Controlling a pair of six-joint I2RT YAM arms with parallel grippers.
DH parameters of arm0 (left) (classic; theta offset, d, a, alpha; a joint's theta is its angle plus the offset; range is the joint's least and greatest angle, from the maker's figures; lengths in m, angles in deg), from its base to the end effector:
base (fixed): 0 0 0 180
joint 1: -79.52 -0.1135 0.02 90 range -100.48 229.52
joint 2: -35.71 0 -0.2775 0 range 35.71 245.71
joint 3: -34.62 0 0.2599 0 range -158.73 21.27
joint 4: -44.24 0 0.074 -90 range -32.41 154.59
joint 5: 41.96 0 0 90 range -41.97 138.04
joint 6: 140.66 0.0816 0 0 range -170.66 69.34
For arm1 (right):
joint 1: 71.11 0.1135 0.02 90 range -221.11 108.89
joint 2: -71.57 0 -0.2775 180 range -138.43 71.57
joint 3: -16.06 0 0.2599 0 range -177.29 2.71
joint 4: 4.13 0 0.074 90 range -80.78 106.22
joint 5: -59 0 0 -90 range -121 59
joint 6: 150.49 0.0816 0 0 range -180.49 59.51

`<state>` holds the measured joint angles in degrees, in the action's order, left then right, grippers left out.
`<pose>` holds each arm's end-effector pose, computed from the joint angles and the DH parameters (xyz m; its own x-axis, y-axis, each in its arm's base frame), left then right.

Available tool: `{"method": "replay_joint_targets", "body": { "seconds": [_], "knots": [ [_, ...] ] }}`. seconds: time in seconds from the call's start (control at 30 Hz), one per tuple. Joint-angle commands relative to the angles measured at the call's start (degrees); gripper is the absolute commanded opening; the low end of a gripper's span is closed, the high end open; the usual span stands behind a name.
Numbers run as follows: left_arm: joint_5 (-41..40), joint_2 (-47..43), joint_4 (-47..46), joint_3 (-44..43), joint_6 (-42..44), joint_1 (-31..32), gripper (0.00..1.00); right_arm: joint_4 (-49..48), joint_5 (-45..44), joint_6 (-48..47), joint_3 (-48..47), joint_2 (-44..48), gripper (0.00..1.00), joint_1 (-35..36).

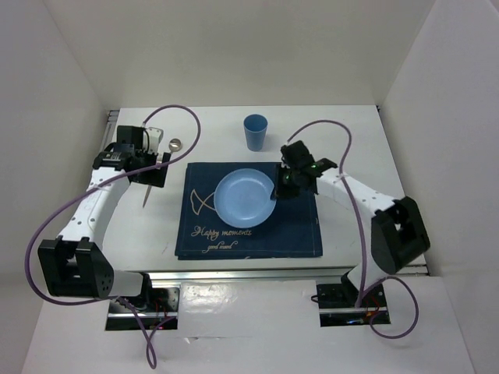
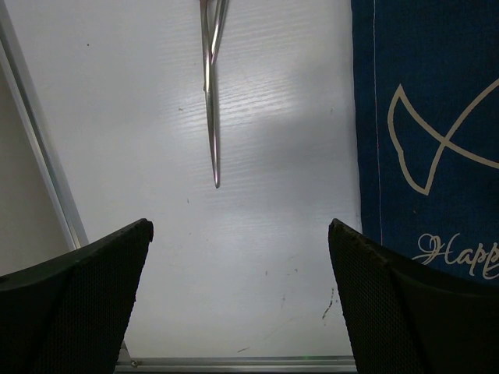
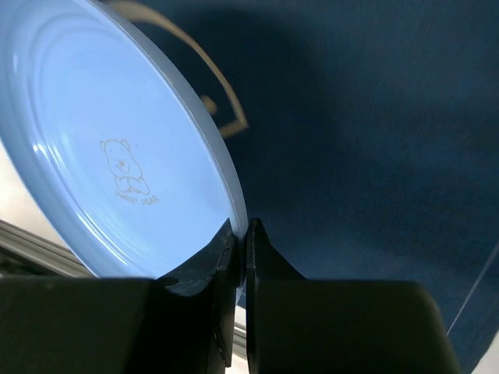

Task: Set the dinner table for one person

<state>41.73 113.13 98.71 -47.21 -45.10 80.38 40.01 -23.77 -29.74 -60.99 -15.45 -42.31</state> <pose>0.3184 0.0042 0.2854 -0.7684 0.1078 -0.6308 0.0189 0.9891 0.1461 0.3039 0.1788 0.2201 -0.8875 0.0909 -0.4517 -0.1033 0.9161 0.3874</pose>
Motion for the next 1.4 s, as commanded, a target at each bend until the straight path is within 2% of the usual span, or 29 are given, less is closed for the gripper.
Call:
{"method": "replay_joint_targets", "body": {
  "seconds": [0.0,0.2,0.47,0.53,0.57,0.6,0.63,0.67,0.7,0.77,0.97,1.1,1.13,1.3,1.37],
  "knots": [
    [1.91,-1.58,-0.34,0.55,-1.26,-0.78,1.00,-2.03,2.43,-2.09,2.44,-3.06,0.00,0.82],
    [1.91,-2.72,-0.34,1.08,-1.26,-0.78,1.00,-5.91,4.73,-2.09,3.58,-9.55,0.00,0.82],
    [1.91,-3.25,-0.34,1.08,-1.26,-1.30,1.00,-9.07,3.41,-3.40,6.31,-12.20,0.02,0.82],
    [1.91,-3.25,-0.34,1.08,-1.26,-1.30,1.00,-8.55,3.94,-3.41,6.31,-13.17,0.17,0.82],
    [1.91,-3.25,-0.34,1.08,-1.26,-1.30,1.00,-8.03,1.85,-3.41,6.31,-13.87,0.21,0.82],
    [1.91,-3.25,-0.34,1.08,-1.26,-1.30,1.00,-7.41,0.79,-3.41,5.61,-13.87,0.28,0.82],
    [1.91,-3.25,-0.34,1.08,-1.26,-1.30,1.00,-6.28,-0.27,-2.62,5.61,-13.27,0.40,0.82],
    [1.91,-3.25,-0.34,1.08,-1.26,-1.30,1.00,-5.74,-2.02,-2.62,5.08,-12.65,0.63,0.82],
    [1.91,-3.25,-0.34,1.08,-1.26,-1.30,1.00,-5.21,-2.91,-2.62,4.21,-11.86,0.68,0.82],
    [1.91,-3.25,-0.34,1.08,-1.26,-1.30,1.00,-2.85,-4.84,-2.62,2.54,-8.88,0.74,0.30],
    [1.38,-1.50,-0.87,1.08,-0.03,-1.30,1.00,-0.11,-9.68,-4.55,-9.23,-1.75,0.76,-0.23],
    [1.38,2.37,-0.87,1.08,7.69,-1.30,1.00,1.73,-10.48,-5.78,-17.14,-2.45,0.76,-0.85],
    [0.25,3.68,-1.57,1.08,8.93,-1.30,0.98,1.73,-10.48,-5.78,-17.16,-3.06,0.76,-0.85],
    [-6.95,15.45,-1.41,-4.27,11.22,-1.30,0.76,0.16,-9.25,-4.64,-14.88,-3.06,0.76,-0.85],
    [-6.36,20.55,0.18,-7.18,10.70,-2.35,0.74,-0.38,-9.25,-4.02,-13.82,-3.06,0.76,-0.85]
  ]
}}
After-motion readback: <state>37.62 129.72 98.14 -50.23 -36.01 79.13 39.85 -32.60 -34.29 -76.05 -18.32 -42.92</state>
